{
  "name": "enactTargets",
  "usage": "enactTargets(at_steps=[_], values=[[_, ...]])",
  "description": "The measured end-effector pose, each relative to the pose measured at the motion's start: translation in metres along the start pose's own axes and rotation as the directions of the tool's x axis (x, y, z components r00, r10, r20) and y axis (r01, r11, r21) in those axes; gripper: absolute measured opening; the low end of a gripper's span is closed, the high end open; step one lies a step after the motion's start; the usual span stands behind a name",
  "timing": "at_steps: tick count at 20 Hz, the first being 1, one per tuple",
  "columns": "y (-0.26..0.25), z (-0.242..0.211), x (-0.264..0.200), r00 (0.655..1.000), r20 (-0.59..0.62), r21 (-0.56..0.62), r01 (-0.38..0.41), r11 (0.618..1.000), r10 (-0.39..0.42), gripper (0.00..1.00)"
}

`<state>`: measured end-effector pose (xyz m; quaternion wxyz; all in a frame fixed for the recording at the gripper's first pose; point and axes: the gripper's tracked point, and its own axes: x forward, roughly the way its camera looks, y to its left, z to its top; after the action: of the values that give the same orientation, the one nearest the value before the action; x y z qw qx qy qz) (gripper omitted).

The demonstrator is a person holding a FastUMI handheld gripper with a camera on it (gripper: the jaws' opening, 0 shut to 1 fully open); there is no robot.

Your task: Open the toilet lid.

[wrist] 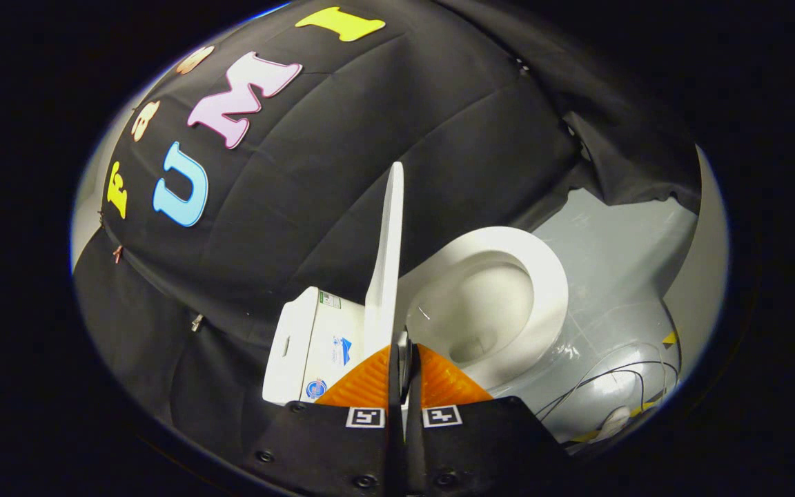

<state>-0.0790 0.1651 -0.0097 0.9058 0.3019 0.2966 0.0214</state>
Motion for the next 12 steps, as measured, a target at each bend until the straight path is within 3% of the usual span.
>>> enactTargets(at_steps=[8,12], values=[[0.058,-0.001,-0.006,0.999,0.026,-0.069,0.021,0.997,-0.019,0.07],[0.093,-0.009,-0.007,0.997,0.047,-0.158,0.063,0.985,-0.057,0.07]])
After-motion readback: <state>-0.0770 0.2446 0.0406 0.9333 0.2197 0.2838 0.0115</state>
